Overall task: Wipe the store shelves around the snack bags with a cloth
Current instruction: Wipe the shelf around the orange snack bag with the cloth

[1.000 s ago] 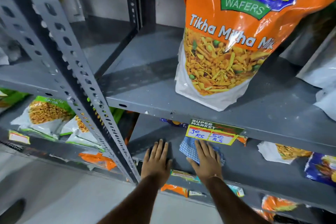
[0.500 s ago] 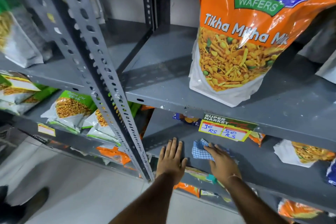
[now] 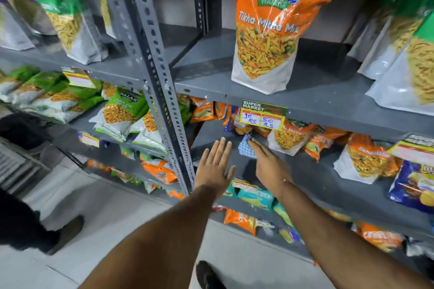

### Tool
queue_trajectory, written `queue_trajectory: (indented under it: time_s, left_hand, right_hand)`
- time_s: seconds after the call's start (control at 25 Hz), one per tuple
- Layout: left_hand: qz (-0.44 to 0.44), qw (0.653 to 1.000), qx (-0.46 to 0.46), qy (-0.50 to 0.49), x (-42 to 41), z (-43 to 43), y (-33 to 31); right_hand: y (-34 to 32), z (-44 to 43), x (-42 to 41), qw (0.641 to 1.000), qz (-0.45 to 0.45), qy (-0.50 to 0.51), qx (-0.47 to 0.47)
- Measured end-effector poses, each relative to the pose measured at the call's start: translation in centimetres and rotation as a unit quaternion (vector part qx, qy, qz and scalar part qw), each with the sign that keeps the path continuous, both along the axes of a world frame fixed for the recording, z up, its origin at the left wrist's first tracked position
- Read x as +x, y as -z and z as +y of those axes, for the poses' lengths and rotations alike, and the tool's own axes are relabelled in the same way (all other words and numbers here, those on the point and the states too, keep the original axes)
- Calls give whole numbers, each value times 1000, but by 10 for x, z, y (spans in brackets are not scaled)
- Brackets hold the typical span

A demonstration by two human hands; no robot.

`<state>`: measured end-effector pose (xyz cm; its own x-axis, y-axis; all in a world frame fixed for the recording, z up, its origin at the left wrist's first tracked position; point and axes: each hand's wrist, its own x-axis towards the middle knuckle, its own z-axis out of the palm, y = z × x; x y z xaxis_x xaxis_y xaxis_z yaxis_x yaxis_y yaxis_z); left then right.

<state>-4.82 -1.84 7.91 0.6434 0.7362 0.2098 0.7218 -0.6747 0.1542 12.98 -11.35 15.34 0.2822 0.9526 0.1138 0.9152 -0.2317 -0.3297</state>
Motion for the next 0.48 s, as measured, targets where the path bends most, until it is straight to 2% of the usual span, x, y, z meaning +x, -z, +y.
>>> queue_trajectory:
  time_s: [0.2, 0.28, 0.36, 0.48]
  left_hand:
    - [-45, 998, 33, -20, -30, -26, -33]
    - [-58, 997, 58, -18, -42, -32, -54]
    - [-72, 993, 94, 0, -53, -26, -78]
    - [-139, 980, 144, 10, -57, 6, -122]
  right_hand:
    - [-16, -3, -15, 998, 21, -42, 40]
    - [-29, -7, -28, 996, 55, -51, 48]
    - [-49, -13, -45, 993, 72, -63, 68]
    - [-97, -17, -70, 985, 64, -90, 133]
